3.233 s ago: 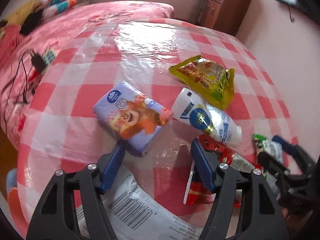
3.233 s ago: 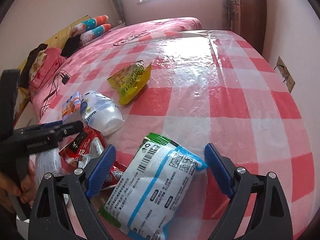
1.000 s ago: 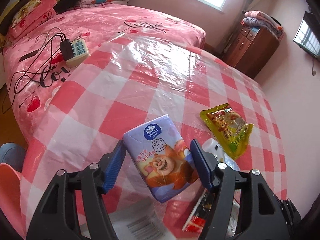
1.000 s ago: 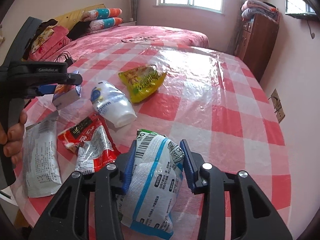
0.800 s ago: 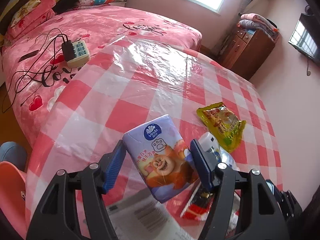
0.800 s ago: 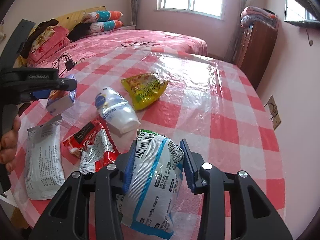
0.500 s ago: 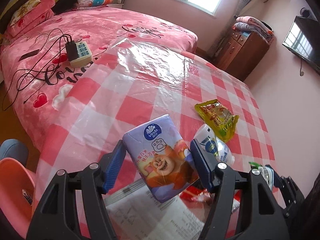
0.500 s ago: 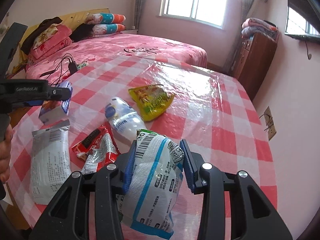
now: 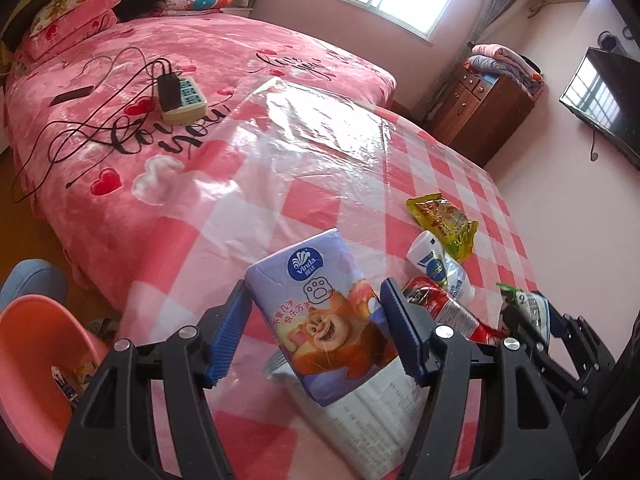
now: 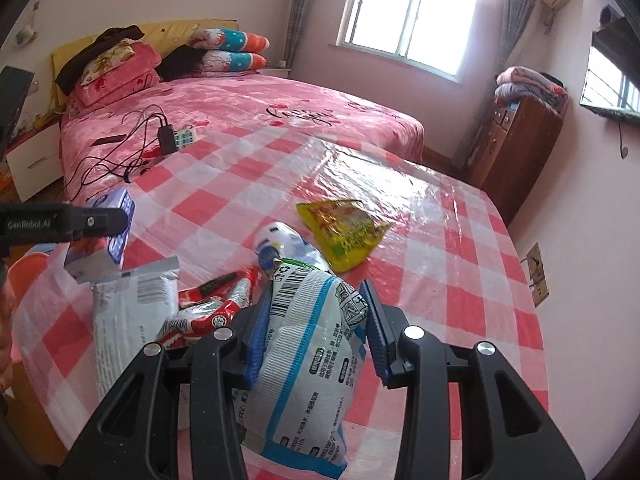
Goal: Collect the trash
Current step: 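Lift the tissue pack and snack bag and carry them toward the bucket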
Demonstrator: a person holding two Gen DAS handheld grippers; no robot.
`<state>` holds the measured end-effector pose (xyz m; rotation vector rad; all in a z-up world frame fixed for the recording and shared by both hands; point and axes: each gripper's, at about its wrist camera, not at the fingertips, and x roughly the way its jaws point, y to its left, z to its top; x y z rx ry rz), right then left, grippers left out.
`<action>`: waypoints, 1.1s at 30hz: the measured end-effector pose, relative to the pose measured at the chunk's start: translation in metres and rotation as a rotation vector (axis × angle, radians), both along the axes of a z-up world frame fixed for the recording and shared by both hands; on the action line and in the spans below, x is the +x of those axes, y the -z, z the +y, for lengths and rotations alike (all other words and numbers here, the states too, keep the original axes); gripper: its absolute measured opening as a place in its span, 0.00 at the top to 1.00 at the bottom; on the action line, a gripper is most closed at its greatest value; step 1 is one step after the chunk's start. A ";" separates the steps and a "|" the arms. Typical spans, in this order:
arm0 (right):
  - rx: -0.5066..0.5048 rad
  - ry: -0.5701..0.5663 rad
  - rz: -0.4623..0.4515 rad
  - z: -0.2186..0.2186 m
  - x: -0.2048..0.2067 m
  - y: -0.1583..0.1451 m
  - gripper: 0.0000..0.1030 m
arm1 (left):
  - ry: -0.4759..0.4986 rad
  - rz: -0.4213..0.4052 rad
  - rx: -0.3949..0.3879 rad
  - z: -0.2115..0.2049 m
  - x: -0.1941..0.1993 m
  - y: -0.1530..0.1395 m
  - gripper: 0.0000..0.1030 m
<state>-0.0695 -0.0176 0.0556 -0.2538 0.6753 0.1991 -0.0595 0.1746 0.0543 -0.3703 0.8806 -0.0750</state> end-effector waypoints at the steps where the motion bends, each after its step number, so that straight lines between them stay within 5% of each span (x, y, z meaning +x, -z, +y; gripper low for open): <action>1: -0.003 -0.004 -0.002 0.003 0.000 -0.001 0.59 | -0.002 -0.001 -0.001 0.004 -0.003 0.000 0.35; 33: 0.039 -0.294 -0.006 0.144 -0.024 -0.037 0.59 | -0.106 -0.008 -0.090 0.104 -0.065 0.018 0.35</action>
